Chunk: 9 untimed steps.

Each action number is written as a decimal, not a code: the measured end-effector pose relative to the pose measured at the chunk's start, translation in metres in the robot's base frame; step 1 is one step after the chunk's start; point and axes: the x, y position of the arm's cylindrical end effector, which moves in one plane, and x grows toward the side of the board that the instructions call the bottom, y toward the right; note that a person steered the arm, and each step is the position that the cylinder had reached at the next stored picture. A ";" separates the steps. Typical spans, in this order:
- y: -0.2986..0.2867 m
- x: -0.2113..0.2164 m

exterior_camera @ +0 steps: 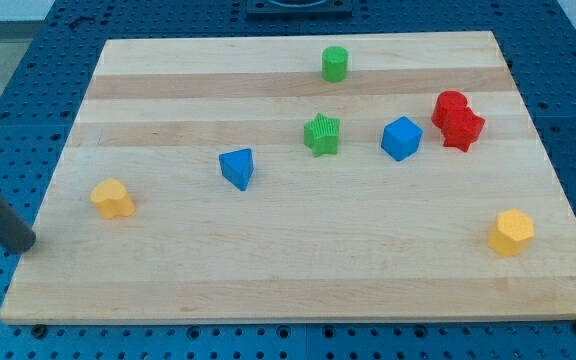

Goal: Move the yellow heart towards the bottom center

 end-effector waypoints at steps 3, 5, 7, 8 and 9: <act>0.035 -0.062; 0.131 -0.042; 0.140 -0.035; 0.093 -0.035; 0.068 -0.022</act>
